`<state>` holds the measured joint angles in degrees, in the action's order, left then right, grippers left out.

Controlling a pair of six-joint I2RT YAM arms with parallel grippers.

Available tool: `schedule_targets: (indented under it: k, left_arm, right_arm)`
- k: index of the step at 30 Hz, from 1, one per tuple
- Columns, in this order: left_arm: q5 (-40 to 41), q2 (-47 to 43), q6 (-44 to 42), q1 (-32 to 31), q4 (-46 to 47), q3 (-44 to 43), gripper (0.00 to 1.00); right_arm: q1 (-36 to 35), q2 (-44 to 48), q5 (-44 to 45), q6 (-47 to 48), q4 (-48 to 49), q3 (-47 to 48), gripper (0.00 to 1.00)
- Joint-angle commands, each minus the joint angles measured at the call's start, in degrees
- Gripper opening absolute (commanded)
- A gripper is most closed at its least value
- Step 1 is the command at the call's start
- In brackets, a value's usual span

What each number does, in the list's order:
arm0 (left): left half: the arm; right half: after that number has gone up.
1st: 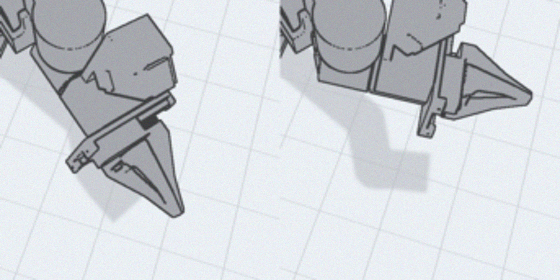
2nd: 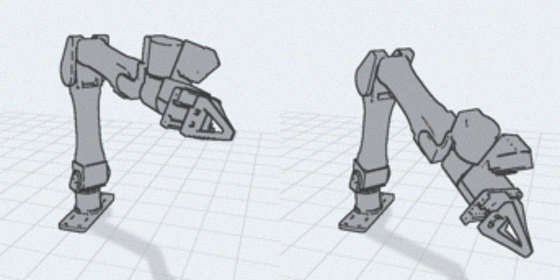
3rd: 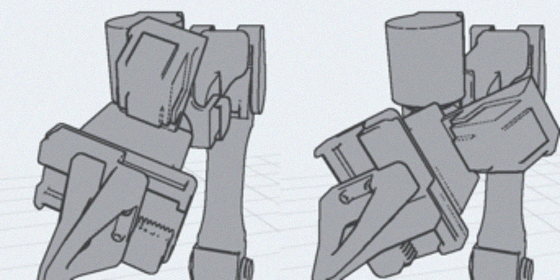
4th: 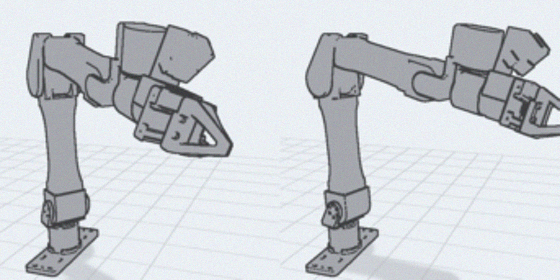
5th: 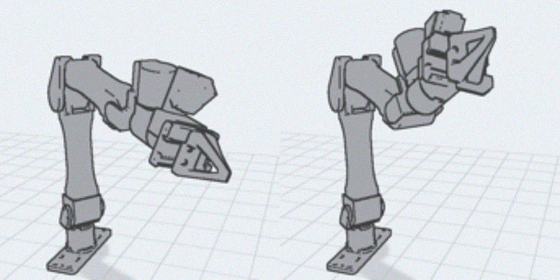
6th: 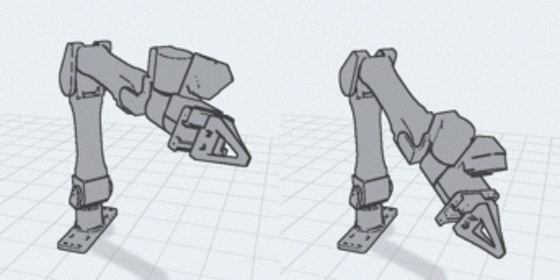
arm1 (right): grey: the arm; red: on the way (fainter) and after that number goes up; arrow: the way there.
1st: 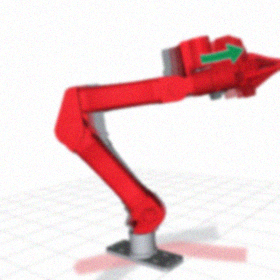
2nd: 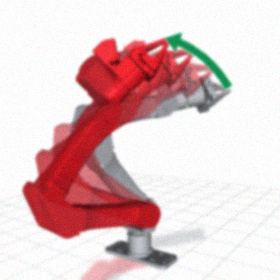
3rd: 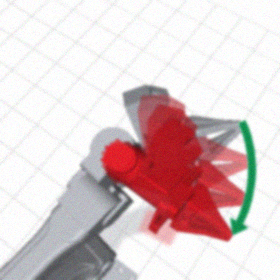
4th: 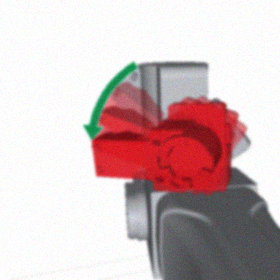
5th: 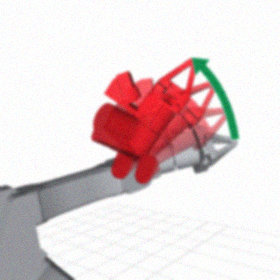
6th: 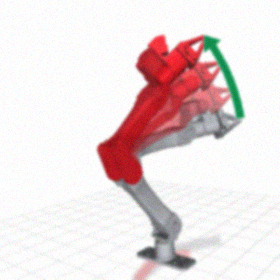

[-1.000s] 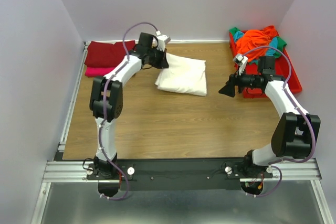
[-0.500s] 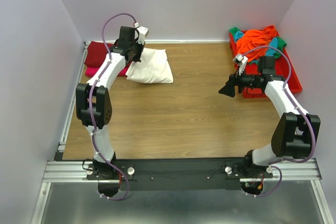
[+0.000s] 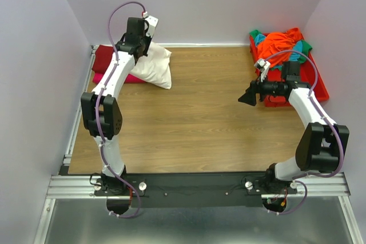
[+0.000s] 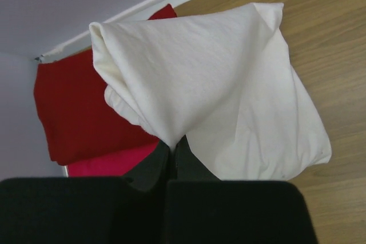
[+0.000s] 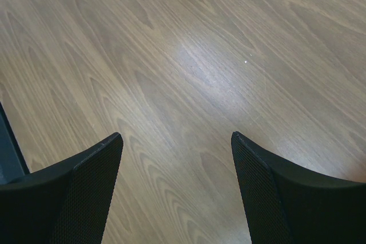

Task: Fold and stack the t-shirts
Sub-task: Neatly place the folded tshirt to the corner

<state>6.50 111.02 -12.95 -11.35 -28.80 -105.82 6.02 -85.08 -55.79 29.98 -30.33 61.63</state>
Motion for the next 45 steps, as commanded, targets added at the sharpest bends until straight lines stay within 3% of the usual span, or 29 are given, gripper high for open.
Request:
schedule_targets:
  k: [1,17,45]
  left_arm:
    - [3.5,2.2,-2.5,0.2,0.9,-4.7,0.00]
    - [5.5,8.8,-5.1,0.8,0.8,-16.1,0.00]
    - [-4.0,7.8,-0.6,0.5,1.3,-9.6,0.00]
  right_arm:
    - [0.3,1.0,-2.5,-0.5,-0.8,-0.7,0.83]
    - [0.3,0.3,-2.8,0.0,-1.7,-0.4,0.83]
    - [0.3,-0.8,-3.2,0.3,-2.5,0.0,0.83]
